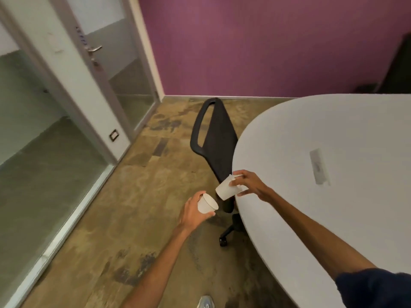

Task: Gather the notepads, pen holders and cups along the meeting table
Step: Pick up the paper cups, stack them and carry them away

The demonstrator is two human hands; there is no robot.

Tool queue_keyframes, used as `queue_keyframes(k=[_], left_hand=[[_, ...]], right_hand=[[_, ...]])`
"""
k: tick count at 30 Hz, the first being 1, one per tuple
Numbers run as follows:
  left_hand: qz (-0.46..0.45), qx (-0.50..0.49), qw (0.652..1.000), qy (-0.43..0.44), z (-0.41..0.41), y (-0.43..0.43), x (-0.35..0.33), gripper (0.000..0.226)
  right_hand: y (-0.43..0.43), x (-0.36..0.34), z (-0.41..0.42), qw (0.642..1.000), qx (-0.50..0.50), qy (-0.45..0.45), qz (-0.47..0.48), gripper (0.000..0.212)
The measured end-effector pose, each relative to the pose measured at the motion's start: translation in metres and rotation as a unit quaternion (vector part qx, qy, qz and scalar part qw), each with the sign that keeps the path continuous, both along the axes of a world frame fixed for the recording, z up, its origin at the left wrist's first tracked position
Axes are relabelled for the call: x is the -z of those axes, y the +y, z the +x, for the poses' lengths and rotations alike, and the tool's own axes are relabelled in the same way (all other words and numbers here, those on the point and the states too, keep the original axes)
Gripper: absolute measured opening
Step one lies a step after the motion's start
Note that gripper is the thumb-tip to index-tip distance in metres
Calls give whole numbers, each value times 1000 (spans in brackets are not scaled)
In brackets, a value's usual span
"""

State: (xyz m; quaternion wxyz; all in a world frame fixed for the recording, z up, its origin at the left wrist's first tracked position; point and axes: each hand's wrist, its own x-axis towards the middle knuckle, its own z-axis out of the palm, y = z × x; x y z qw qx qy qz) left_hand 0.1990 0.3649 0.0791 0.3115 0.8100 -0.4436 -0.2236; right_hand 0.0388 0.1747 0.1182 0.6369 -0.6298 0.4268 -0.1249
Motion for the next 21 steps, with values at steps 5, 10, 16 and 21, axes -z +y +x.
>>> queue_keyframes(k=[5, 10, 16, 21], left_hand=[[-27, 90, 996, 1, 33, -58, -11, 77], [-32, 207, 978, 15, 13, -111, -17, 78], [-10, 286, 958, 26, -14, -164, -5, 79], [16, 336, 941, 35, -29, -207, 18, 76]], right_hand=[[-14, -10, -8, 995, 98, -10, -30, 55], [-13, -7, -49, 976, 216, -22, 3, 54], [-19, 7, -111, 943, 334, 18, -5, 61], [-44, 21, -148, 895, 439, 74, -35, 78]])
